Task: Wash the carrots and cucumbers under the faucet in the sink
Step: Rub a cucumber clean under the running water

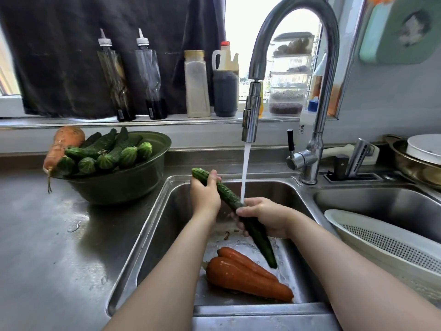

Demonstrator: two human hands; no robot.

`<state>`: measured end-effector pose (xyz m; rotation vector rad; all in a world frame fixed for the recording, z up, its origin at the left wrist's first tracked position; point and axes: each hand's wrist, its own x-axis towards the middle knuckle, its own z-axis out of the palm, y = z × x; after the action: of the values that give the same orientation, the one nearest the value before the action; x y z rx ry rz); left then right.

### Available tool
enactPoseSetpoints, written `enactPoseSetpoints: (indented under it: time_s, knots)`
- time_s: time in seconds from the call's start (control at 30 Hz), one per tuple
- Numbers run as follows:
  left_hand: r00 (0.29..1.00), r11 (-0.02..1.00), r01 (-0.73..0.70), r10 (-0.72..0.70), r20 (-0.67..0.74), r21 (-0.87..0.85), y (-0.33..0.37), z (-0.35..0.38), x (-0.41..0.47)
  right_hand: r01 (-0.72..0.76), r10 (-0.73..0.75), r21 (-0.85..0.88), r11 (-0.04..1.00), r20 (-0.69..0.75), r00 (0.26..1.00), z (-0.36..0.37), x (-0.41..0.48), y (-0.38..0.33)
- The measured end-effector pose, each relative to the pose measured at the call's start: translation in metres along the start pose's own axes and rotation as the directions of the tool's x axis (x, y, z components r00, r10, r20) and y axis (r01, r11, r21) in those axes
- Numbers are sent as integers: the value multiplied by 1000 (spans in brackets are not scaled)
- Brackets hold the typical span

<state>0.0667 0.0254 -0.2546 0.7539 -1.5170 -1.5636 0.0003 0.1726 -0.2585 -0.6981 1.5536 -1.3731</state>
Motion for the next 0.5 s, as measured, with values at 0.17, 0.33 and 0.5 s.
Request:
enactPoseSetpoints:
  time_s: [0.17,0.33,0.5]
  knots:
    - [1000,987,24,-25,-9,-156,1,-2,3,44,-81,-165,985,-222,972,16,9,-5]
    - [983,938,-90,30,-179,-335,10,-12,10,-64,11,-213,975,-239,971,18,14,-8]
    - [925,925,-64,-85,-371,-374,13,-32,26,-62,-16,-367,928,-207,978,6,16,4]
